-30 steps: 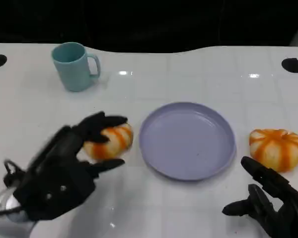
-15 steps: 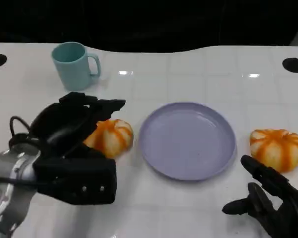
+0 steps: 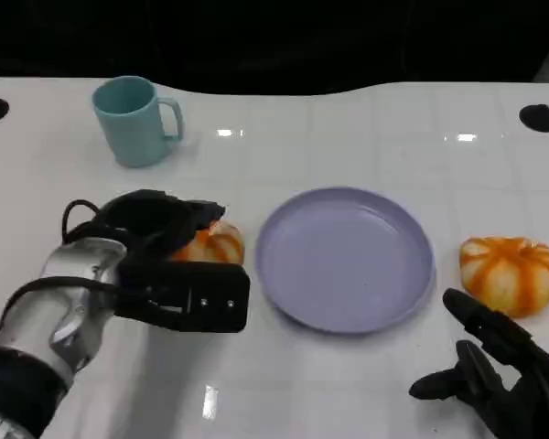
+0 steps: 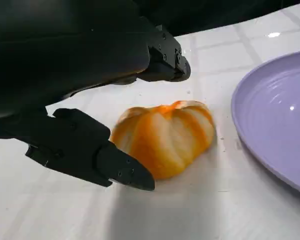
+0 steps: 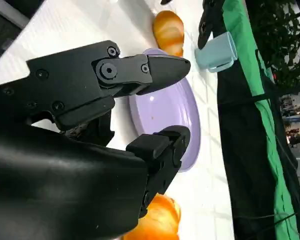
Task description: Grasp the bread from the table and place it into the plate.
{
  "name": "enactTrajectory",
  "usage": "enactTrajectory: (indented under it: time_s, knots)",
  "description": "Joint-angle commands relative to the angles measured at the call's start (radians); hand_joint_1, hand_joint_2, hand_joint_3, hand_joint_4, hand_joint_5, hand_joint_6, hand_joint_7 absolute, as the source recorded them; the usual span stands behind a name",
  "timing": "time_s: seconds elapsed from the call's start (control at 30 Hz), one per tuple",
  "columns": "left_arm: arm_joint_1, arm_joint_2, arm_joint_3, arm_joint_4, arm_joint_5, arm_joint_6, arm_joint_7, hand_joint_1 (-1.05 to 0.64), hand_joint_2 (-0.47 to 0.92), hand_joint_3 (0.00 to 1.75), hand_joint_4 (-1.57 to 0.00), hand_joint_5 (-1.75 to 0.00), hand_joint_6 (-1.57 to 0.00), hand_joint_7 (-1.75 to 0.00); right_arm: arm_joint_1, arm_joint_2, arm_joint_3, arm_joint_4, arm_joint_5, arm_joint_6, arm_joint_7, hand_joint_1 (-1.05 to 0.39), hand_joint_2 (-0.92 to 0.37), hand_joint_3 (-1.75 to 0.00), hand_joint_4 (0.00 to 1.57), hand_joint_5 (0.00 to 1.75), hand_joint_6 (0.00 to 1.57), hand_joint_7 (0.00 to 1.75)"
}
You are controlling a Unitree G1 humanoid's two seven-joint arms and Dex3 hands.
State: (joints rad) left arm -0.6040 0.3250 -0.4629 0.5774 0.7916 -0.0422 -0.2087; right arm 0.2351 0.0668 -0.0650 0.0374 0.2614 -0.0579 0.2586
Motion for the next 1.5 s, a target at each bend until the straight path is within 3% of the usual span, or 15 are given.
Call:
enactTrajectory:
  time_s: [0.03, 0.5, 0.7, 0.77, 0.93, 0.97, 1.0, 1.03, 1.07, 1.1, 1.2, 1.23, 1.27, 1.33, 1.5]
  knots:
    - [-0.06, -0.015, -0.021, 0.121, -0.004, -0.034, 0.064, -0.4, 0.76, 0.0, -0.15, -0.12, -0.26, -0.01, 0.006, -0.013, -0.007, -0.015, 0.012, 0.002, 0.003, -0.75, -0.92, -0.34, 0.82, 1.0, 1.11, 0.09]
    - [-0.193, -0.115, -0.07, 0.484, -0.029, -0.107, 0.184, -0.37, 0.81, 0.01, -0.27, -0.09, -0.34, -0.02, 0.015, -0.011, -0.006, -0.034, 0.014, 0.016, 0.001, -0.75, -0.92, -0.33, 0.81, 1.0, 1.12, 0.1]
    - [-0.217, -0.157, -0.048, 0.599, -0.073, -0.116, 0.217, -0.2, 0.9, 0.02, -0.49, -0.11, -0.5, -0.03, 0.019, -0.013, -0.005, -0.04, 0.009, 0.016, -0.002, -0.75, -0.92, -0.33, 0.81, 1.0, 1.12, 0.1]
    - [-0.225, -0.167, -0.042, 0.627, -0.088, -0.112, 0.228, -0.17, 0.92, 0.08, -0.66, -0.17, -0.62, -0.06, 0.02, -0.014, -0.005, -0.043, 0.009, 0.018, -0.003, -0.76, -0.92, -0.33, 0.81, 1.0, 1.12, 0.1]
    - [-0.235, -0.171, -0.049, 0.651, -0.101, -0.117, 0.239, -0.17, 0.92, 0.1, -0.71, -0.17, -0.66, -0.06, 0.021, -0.013, -0.005, -0.045, 0.008, 0.02, -0.003, -0.76, -0.92, -0.33, 0.81, 1.01, 1.12, 0.1]
    - [-0.225, -0.176, -0.044, 0.653, -0.099, -0.115, 0.326, -0.17, 0.92, 0.1, -0.71, -0.17, -0.66, -0.06, 0.021, -0.012, -0.006, -0.045, 0.011, 0.023, -0.004, -0.76, -0.92, -0.33, 0.81, 1.01, 1.12, 0.1]
    - [-0.218, -0.179, -0.041, 0.657, -0.097, -0.114, 0.393, -0.22, 0.92, 0.22, -0.88, -0.76, -0.79, -0.48, 0.021, -0.012, -0.007, -0.046, 0.013, 0.025, -0.004, -0.76, -0.92, -0.33, 0.81, 1.01, 1.12, 0.11]
    - [-0.214, -0.182, -0.04, 0.661, -0.097, -0.114, 0.441, -0.25, 0.92, 0.28, -0.83, -1.34, -0.68, -1.12, 0.021, -0.011, -0.007, -0.047, 0.014, 0.027, -0.005, -0.75, -0.92, -0.33, 0.81, 1.01, 1.12, 0.11]
    - [-0.213, -0.184, -0.041, 0.666, -0.097, -0.115, 0.469, -0.26, 0.92, 0.31, -0.81, -1.54, -0.63, -1.35, 0.021, -0.011, -0.008, -0.047, 0.014, 0.028, -0.005, -0.75, -0.92, -0.33, 0.82, 1.01, 1.12, 0.11]
    - [-0.214, -0.185, -0.043, 0.672, -0.098, -0.117, 0.476, -0.26, 0.92, 0.32, -0.8, -1.64, -0.61, -1.47, 0.021, -0.01, -0.008, -0.048, 0.014, 0.029, -0.005, -0.75, -0.92, -0.33, 0.82, 1.01, 1.12, 0.11]
    - [-0.218, -0.187, -0.048, 0.682, -0.1, -0.12, 0.489, -0.26, 0.92, 0.33, -0.79, -1.73, -0.59, -1.58, 0.021, -0.01, -0.008, -0.048, 0.014, 0.03, -0.005, -0.75, -0.92, -0.33, 0.82, 1.01, 1.12, 0.11]
    - [-0.209, -0.187, 0.005, 0.67, -0.156, -0.158, 0.505, -0.26, 0.92, 0.33, -0.79, -1.74, -0.58, -1.59, 0.02, -0.013, -0.009, -0.044, 0.013, 0.024, -0.001, -0.75, -0.92, -0.33, 0.82, 1.01, 1.12, 0.11]
    - [-0.203, -0.186, 0.045, 0.661, -0.198, -0.187, 0.517, -0.22, 0.84, 0.54, -0.79, -1.74, -0.6, -1.68, 0.019, -0.015, -0.01, -0.041, 0.012, 0.02, 0.002, -0.75, -0.92, -0.33, 0.81, 1.01, 1.11, 0.11]
    - [-0.198, -0.185, 0.086, 0.655, -0.243, -0.22, 0.528, -0.2, 0.75, 0.76, -0.8, -1.75, -0.61, -1.73, 0.018, -0.016, -0.01, -0.037, 0.011, 0.016, 0.005, -0.75, -0.92, -0.33, 0.81, 1.01, 1.11, 0.11]
    - [-0.199, -0.185, 0.089, 0.661, -0.247, -0.23, 0.53, -0.2, 0.72, 0.83, -0.8, -1.75, -0.61, -1.75, 0.018, -0.016, -0.011, -0.037, 0.011, 0.016, 0.005, -0.75, -0.92, -0.33, 0.8, 1.01, 1.11, 0.11]
